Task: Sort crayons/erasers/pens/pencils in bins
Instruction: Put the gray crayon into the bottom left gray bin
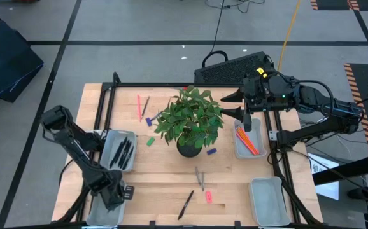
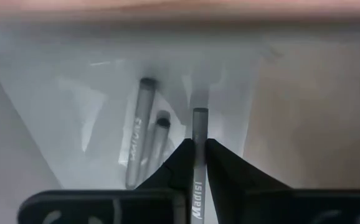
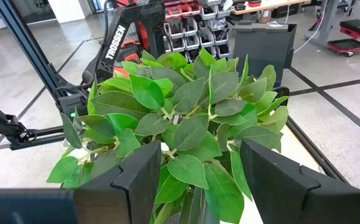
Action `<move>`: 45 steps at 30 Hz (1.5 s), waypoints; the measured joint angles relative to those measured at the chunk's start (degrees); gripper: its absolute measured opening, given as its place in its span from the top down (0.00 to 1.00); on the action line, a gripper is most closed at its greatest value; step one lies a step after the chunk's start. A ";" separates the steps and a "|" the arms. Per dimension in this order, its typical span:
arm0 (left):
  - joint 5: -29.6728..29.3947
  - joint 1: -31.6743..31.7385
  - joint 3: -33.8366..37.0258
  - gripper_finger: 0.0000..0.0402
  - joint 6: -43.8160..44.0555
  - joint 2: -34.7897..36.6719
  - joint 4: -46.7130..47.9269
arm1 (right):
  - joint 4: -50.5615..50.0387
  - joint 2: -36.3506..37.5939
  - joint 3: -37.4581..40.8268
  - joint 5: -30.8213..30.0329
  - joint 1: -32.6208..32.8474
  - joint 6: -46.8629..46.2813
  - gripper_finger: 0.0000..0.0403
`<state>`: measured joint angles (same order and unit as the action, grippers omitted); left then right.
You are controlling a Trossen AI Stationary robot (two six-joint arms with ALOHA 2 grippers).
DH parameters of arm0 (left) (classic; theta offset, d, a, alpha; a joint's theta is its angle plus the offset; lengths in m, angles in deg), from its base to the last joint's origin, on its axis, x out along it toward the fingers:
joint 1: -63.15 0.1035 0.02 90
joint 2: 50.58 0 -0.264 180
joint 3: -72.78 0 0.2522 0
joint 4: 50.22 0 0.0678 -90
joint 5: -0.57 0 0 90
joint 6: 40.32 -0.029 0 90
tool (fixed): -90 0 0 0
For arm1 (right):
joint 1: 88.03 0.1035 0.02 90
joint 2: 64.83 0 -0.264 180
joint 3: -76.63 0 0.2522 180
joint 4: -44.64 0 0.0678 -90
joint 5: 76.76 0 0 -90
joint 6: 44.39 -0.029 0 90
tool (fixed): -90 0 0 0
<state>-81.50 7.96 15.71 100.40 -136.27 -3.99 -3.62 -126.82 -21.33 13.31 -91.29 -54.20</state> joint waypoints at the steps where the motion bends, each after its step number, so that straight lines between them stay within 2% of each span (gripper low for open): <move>1: 0.00 0.37 0.00 0.88 -0.27 0.03 -0.21 | 0.00 0.00 0.00 0.00 0.00 0.00 0.47; 3: -0.17 1.11 0.00 0.83 -1.69 0.06 -1.99 | 0.00 0.00 0.00 0.00 0.00 0.00 0.47; 7: -5.58 1.95 -2.21 0.73 -3.75 0.31 -2.57 | -0.01 0.00 0.00 0.00 0.00 0.00 0.47; 10: -5.24 2.61 -4.58 0.69 -4.61 0.33 -1.28 | -0.02 0.00 0.00 0.00 0.00 0.00 0.47; 14: 0.72 3.23 -9.40 0.68 -4.27 0.70 4.86 | 0.00 0.00 -0.01 0.00 0.00 0.00 0.47; 17: 3.05 3.21 -13.37 0.68 -4.26 1.71 12.17 | 0.00 -0.01 0.00 0.00 -0.02 0.00 0.47; 21: 3.49 3.21 -19.20 0.68 -3.40 4.53 20.08 | 0.00 0.00 0.00 0.00 0.00 0.00 0.47; 24: 1.18 4.05 -24.53 0.68 -0.18 6.51 24.18 | 0.00 0.00 0.00 0.00 -0.02 0.00 0.47; 25: -1.31 4.67 -26.50 0.68 0.23 7.15 24.40 | -0.01 0.00 0.00 0.00 0.00 0.00 0.47; 27: -9.89 6.32 -30.08 0.68 -0.52 7.86 24.48 | 0.00 0.00 0.00 0.00 0.00 0.00 0.47; 31: -33.53 11.56 -34.40 0.68 -8.21 7.76 24.24 | 0.43 0.00 0.00 0.00 0.00 0.05 0.47; 35: -59.72 17.97 -35.31 0.68 -22.38 7.76 20.03 | 1.33 -0.02 0.00 0.00 0.00 0.07 0.47; 37: -68.49 21.29 -34.94 0.68 -32.38 7.76 13.86 | 2.03 -0.07 0.00 -0.01 0.00 -1.89 0.47; 39: -69.74 24.56 -34.91 0.68 -43.94 7.76 6.93 | 3.00 -0.09 0.00 0.00 0.00 -2.87 0.47; 42: -62.58 29.38 -34.91 0.68 -58.47 7.72 -1.62 | 3.11 -0.01 -0.02 0.36 0.07 -3.02 0.47; 45: -58.58 32.53 -34.91 0.68 -66.25 7.76 -5.81 | -2.24 0.51 -0.02 4.65 1.03 -5.03 0.47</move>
<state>-140.09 40.49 -19.19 34.15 -128.51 -9.80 -5.86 -126.31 -21.36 17.97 -90.27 -59.23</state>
